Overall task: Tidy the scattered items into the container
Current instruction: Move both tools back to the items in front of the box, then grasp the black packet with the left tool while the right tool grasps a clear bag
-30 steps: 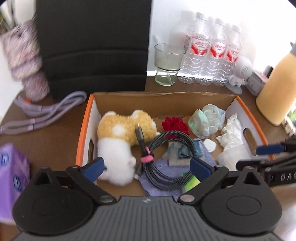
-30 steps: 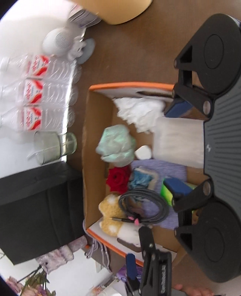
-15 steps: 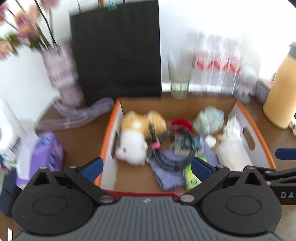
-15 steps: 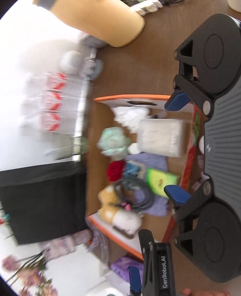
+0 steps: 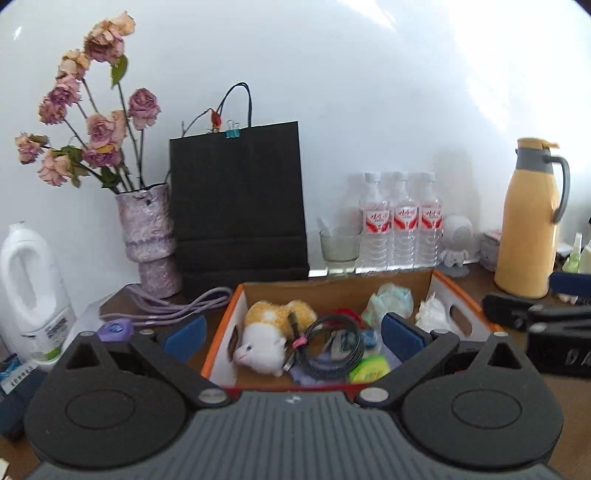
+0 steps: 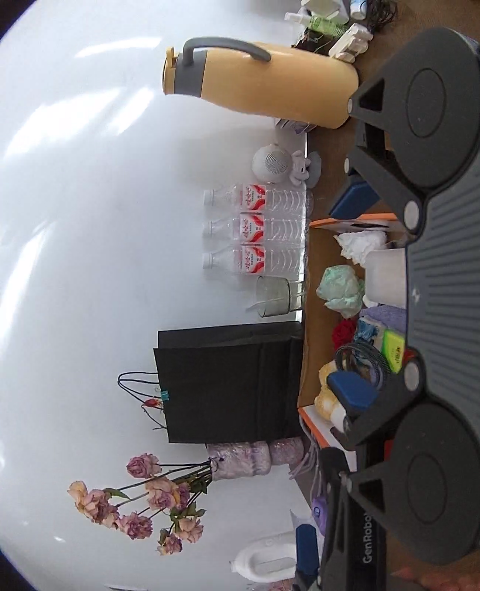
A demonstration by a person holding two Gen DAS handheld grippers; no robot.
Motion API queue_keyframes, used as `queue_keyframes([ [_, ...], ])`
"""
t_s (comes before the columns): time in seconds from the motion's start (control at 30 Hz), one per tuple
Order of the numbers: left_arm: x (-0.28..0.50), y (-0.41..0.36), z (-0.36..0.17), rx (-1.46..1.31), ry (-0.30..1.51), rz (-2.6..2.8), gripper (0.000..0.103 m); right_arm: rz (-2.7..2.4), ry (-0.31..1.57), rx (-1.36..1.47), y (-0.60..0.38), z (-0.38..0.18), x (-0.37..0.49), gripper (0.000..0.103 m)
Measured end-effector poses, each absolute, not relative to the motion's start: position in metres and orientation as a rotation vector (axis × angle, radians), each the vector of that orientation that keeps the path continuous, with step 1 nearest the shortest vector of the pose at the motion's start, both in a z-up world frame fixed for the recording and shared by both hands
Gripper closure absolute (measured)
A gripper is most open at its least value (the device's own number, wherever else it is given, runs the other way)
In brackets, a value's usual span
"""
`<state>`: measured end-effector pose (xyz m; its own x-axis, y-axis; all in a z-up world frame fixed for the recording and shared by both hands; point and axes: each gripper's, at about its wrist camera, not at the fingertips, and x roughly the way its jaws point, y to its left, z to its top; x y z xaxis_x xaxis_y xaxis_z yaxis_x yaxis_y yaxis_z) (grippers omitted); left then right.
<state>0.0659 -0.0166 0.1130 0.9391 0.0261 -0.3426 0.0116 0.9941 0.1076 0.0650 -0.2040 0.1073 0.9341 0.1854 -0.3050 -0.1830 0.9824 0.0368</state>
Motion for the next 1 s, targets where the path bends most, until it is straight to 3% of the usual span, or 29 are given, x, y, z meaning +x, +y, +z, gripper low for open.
queue_keyframes([
  [0.23, -0.040, 0.001, 0.053, 0.026, 0.474, -0.083, 0.000, 0.216, 0.388, 0.049, -0.214, 0.064, -0.042, 0.014],
  [0.4, -0.065, 0.005, 0.036, -0.006, 0.556, -0.155, 0.001, 0.244, 0.510, 0.016, -0.214, 0.033, -0.064, 0.024],
  [0.43, -0.061, 0.005, 0.038, -0.007, 0.542, -0.176, 0.006, 0.244, 0.523, 0.016, -0.214, 0.031, -0.060, 0.031],
  [0.47, -0.054, 0.004, 0.040, -0.002, 0.528, -0.197, 0.011, 0.242, 0.537, 0.017, -0.214, 0.028, -0.052, 0.045],
  [0.53, -0.028, 0.001, 0.041, 0.014, 0.521, -0.225, 0.034, 0.213, 0.569, 0.006, -0.210, 0.022, -0.028, 0.068],
  [0.57, -0.013, -0.001, 0.039, 0.020, 0.532, -0.228, 0.041, 0.202, 0.580, 0.004, -0.209, 0.019, -0.014, 0.071],
  [0.6, 0.004, -0.004, 0.039, 0.031, 0.554, -0.236, 0.053, 0.198, 0.591, 0.009, -0.208, 0.016, -0.001, 0.071],
  [0.87, 0.074, -0.031, 0.024, 0.117, 0.635, -0.419, 0.052, 0.203, 0.647, -0.001, -0.193, 0.006, 0.071, 0.071],
  [1.0, 0.089, -0.032, 0.010, 0.097, 0.708, -0.425, 0.063, 0.205, 0.673, -0.017, -0.188, -0.002, 0.083, 0.071],
])
